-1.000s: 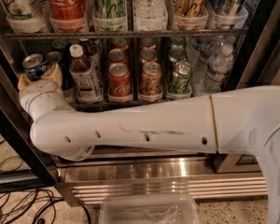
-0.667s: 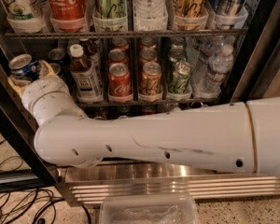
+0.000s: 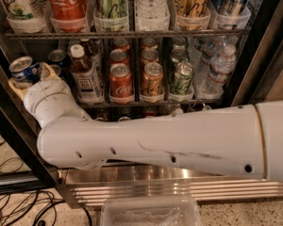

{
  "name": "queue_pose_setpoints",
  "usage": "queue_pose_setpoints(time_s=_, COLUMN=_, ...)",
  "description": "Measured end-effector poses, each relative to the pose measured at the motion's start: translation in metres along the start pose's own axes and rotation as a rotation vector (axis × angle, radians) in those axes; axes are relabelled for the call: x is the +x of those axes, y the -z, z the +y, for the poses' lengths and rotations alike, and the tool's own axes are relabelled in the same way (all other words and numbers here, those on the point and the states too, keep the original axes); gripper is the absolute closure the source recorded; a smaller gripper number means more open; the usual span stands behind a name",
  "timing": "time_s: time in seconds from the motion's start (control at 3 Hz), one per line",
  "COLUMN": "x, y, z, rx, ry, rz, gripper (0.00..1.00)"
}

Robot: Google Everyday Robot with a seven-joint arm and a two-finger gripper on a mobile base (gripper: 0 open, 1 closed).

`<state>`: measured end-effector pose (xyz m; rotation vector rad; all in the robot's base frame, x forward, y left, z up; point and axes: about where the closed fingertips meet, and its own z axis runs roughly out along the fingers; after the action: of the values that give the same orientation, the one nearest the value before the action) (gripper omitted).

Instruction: Pick pepsi can from middle shelf of fridge

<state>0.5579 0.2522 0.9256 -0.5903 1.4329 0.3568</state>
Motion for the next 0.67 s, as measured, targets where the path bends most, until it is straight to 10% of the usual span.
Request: queue_pose_setpoints(time_s=0.67, x=-0.006, y=0.081, z=-0.001, rx=0.021, ry=0.029, rz=0.038, gripper=1.0)
